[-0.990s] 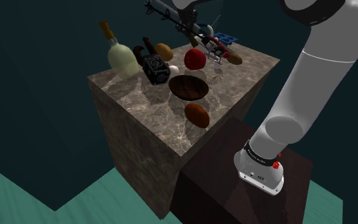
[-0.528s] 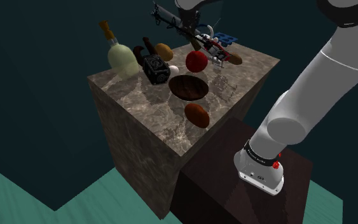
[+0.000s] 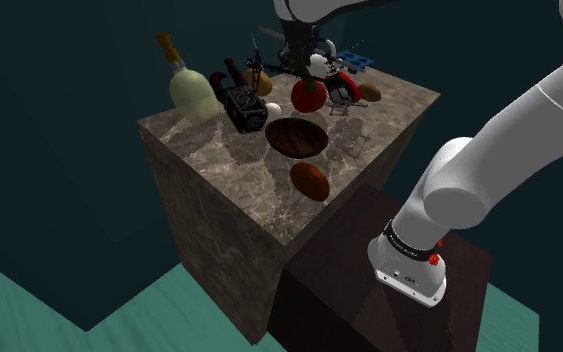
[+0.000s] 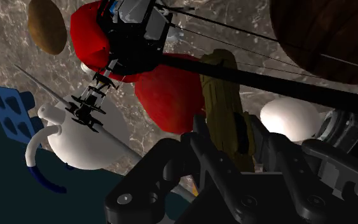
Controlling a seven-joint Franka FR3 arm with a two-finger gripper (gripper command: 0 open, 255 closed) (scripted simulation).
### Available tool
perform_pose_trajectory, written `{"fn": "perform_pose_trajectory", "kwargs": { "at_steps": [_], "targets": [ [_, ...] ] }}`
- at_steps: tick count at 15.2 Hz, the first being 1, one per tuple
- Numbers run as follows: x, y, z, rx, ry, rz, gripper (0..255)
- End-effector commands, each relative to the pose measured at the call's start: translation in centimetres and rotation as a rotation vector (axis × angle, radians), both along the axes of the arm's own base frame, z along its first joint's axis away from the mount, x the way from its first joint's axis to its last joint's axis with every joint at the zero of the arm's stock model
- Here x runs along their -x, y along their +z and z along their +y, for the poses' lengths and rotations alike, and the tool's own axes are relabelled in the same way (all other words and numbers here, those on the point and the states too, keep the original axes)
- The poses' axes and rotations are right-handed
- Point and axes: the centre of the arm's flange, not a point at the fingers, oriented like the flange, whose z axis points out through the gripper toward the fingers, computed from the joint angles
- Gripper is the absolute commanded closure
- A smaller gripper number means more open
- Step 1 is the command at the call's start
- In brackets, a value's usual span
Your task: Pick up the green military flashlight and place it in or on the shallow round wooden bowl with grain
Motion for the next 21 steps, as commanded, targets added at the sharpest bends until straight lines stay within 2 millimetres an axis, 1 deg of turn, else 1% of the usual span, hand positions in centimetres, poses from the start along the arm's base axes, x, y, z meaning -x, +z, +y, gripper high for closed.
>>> {"fn": "perform_pose_trajectory", "kwargs": {
  "at_steps": [1,8,9,21],
  "targets": [
    [1.8,0.1,1.7,0.001,-0.001,-0.001,255],
    [8.0,0.6,8.5,0.001,-0.001,-0.001,255],
    [8.5,0.6,9.1,0.001,-0.001,-0.001,255],
    [8.5,-5.7,9.1,0.001,-0.001,-0.001,255]
  ]
}}
